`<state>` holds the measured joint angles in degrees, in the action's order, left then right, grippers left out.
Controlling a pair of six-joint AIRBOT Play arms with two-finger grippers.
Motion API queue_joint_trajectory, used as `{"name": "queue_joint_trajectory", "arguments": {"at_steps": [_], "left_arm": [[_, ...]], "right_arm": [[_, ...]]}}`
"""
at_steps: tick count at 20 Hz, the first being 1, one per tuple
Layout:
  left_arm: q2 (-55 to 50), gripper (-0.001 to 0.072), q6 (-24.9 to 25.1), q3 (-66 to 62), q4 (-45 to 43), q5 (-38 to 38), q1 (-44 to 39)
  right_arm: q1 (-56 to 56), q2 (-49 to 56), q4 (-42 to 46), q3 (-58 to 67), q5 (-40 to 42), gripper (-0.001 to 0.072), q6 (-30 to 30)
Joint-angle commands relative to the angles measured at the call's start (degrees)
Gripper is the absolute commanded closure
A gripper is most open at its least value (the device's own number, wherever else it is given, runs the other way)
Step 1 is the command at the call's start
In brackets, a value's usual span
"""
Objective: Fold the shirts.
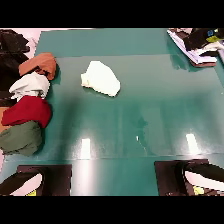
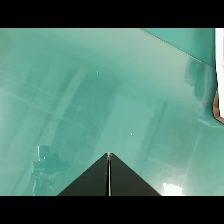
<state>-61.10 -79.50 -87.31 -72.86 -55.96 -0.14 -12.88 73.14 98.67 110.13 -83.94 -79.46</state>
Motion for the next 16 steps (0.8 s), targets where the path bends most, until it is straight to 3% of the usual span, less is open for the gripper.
{"name": "queue_joint_trajectory", "arguments": {"at_steps": [1, 9, 14, 15, 16], "left_arm": [[-0.02, 0.0681, 0.0, -0.07, 0.0, 0.0, 0.02], [-0.02, 0.0682, -0.02, -0.04, 0.0, 0.02, 0.02], [-0.09, 0.0672, 0.7, -0.04, 9.09, 8.63, 0.0], [-0.35, 0.0342, 3.56, -0.02, 12.52, 8.37, 0.0], [-1.16, 0.0057, 5.64, 0.22, 16.2, 7.96, -0.31]], "right_arm": [[-0.02, -0.04, -0.02, 0.0, -0.02, 0.0696, 0.0], [-0.02, -0.04, -0.02, 0.0, -0.02, 0.0696, 0.0], [-0.02, -0.02, -0.07, 0.02, 0.66, 0.0696, 0.0], [-0.02, -0.04, -0.04, 0.0, 0.72, 0.0696, 0.0], [-0.02, -0.02, -0.04, 0.0, 0.85, 0.0696, 0.0]]}}
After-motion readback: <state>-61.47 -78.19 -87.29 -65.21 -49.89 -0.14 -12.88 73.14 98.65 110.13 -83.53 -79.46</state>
